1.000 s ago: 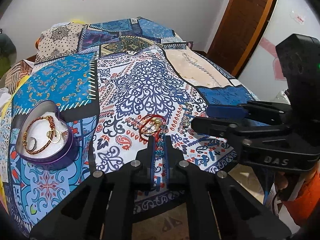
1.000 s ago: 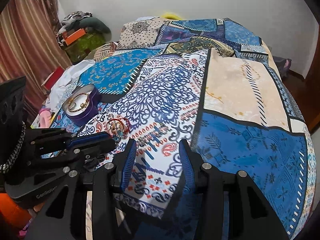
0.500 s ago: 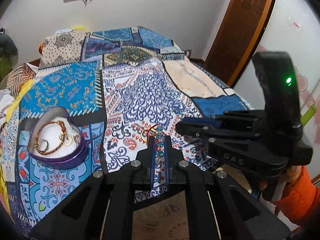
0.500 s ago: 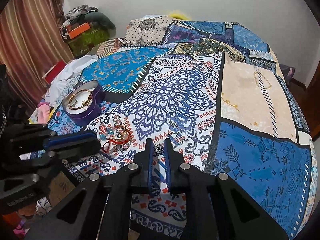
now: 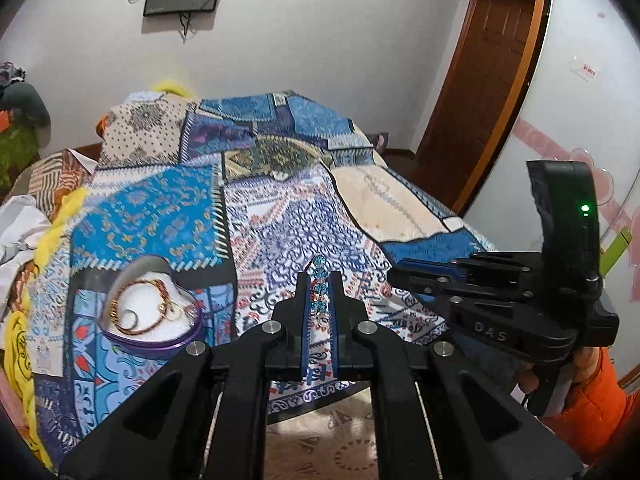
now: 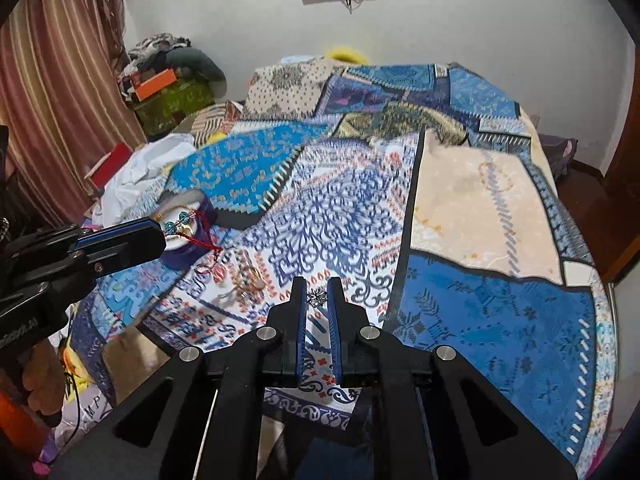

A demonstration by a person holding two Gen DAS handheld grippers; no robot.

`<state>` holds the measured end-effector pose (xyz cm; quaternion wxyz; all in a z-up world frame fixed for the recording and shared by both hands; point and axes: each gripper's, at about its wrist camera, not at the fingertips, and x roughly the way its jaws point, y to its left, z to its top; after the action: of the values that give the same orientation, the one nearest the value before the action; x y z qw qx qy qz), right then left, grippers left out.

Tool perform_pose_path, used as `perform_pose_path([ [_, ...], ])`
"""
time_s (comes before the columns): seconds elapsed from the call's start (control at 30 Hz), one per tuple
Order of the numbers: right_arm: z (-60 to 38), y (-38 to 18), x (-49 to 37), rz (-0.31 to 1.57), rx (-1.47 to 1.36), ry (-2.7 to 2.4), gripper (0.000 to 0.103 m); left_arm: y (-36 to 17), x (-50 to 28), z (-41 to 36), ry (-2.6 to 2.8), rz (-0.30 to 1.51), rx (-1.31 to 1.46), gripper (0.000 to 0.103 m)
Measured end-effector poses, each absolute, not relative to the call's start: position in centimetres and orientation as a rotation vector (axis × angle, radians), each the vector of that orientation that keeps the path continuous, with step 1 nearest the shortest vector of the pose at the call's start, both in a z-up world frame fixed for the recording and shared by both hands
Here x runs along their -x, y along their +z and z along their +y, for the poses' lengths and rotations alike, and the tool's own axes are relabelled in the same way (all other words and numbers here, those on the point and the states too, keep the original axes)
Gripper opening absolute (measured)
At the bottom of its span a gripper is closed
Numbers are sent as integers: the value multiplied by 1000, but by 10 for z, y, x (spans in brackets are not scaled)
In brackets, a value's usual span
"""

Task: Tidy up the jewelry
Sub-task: 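Carry the beaded strand with the left tool and lower it into the tin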

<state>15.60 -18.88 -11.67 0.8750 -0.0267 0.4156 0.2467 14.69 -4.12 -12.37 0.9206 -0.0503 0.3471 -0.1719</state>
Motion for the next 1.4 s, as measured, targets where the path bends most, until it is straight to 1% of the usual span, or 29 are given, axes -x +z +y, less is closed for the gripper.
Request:
perform_pose_path([
  [0.43,-167,-64,-137,732,56,543,9,-88,-128,-12,-292,606,109,6],
  [0.73,-133,-45,-126,674,75,591,9,-79,-117,16,-256,567,115,6],
  [1.07,-96,-41,-123,660,110,639,9,-84,-112,55,-195,558,142,6],
  [1.4,-60,-58,-136,702,129,685,9,-97,-117,88,-156,580,160,6],
])
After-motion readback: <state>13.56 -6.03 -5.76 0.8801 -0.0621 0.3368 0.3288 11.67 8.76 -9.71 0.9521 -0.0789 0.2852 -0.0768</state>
